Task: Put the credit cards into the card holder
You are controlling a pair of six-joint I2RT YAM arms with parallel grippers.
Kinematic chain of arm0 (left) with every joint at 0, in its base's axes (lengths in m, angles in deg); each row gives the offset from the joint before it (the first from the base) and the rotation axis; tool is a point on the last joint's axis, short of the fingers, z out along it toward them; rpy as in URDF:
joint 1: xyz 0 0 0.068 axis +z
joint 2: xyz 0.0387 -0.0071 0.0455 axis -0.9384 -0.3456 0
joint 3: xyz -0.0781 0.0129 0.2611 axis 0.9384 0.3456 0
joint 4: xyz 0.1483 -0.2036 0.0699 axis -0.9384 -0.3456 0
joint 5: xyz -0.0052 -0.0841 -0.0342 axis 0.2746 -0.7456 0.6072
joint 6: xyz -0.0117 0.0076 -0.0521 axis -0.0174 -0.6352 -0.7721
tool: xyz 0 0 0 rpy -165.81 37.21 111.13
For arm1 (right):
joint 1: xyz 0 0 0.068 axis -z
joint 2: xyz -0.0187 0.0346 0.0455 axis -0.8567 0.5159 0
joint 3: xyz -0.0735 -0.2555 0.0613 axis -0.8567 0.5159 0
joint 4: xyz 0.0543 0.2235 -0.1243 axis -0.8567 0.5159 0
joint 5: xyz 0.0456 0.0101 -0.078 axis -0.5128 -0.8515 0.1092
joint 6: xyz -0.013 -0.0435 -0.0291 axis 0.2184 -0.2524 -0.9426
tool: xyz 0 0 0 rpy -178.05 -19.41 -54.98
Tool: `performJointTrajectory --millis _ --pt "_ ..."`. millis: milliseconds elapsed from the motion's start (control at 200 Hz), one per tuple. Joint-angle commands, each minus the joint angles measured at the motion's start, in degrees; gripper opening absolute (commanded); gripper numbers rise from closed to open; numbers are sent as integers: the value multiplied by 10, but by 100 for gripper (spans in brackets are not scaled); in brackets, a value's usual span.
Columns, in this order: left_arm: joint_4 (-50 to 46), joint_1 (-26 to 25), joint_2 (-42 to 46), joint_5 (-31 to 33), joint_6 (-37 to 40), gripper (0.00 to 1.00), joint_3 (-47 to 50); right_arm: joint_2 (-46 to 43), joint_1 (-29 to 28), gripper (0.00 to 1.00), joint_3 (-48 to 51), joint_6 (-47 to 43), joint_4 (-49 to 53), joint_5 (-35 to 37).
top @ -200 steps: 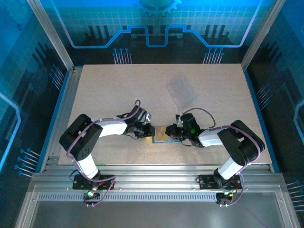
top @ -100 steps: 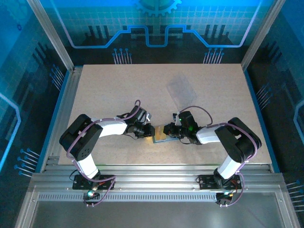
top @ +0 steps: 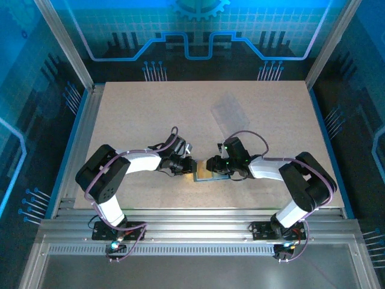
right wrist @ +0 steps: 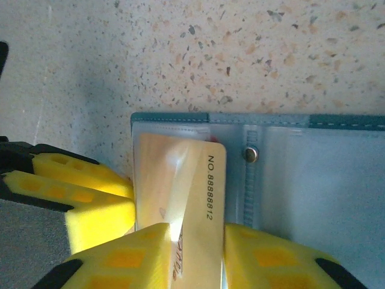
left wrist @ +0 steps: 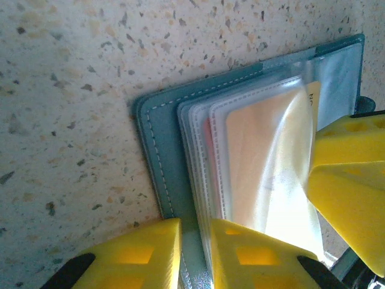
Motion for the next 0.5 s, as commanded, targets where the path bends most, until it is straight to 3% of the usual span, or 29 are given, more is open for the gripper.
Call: performJointTrajectory --millis 0,235,495 --pt "-6 -3 -11 -8 0 21 -13 -14 -9 33 -26 -31 99 23" --pt "-6 -2 -12 -11 0 21 -14 -18 -15 34 -57 -51 153 51" --pt "-6 -3 -11 -13 -3 21 -14 -6 -21 28 -74 -54 156 57"
